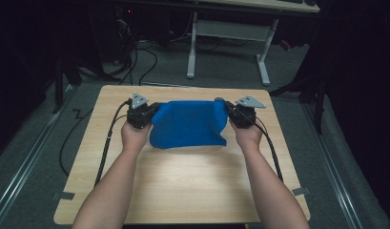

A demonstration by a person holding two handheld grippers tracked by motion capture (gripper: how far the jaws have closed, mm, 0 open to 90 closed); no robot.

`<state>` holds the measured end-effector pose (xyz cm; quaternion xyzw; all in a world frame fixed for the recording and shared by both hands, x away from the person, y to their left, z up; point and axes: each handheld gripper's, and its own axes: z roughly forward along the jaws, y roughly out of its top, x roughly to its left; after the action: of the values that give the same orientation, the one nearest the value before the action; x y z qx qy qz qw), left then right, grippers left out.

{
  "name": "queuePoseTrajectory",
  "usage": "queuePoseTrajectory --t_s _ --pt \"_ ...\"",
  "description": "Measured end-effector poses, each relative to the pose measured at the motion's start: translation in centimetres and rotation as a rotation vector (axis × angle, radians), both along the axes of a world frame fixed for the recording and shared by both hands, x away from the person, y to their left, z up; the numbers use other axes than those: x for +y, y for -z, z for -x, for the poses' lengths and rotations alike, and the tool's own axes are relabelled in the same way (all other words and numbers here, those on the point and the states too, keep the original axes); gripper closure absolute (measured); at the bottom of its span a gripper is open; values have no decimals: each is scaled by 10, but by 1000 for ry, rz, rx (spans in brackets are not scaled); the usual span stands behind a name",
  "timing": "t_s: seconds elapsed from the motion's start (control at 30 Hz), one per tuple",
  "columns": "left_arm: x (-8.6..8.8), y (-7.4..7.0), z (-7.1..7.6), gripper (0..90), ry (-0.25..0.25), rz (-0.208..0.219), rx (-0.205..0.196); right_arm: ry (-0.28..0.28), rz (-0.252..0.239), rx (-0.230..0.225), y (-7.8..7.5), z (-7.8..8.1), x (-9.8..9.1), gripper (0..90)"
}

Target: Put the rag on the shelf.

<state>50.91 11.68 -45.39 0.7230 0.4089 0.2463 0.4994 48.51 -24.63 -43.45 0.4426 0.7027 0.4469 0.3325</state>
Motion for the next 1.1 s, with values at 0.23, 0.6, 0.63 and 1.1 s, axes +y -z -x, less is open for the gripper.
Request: queuePoseTrajectory --t_s 0.23,0.6,0.63,1.1 --pt "0 12 1 877 25 4 23 -7 -13 16 11 -1 3 885" --pt "-8 34 1 876 56 -7 74 -20 -12 54 28 -3 8 884" --pt "-8 36 1 877 60 -8 79 -20 -12 60 29 -2 9 884" --pt "-9 51 6 876 60 -24 110 -12 -9 115 54 -2 9 883"
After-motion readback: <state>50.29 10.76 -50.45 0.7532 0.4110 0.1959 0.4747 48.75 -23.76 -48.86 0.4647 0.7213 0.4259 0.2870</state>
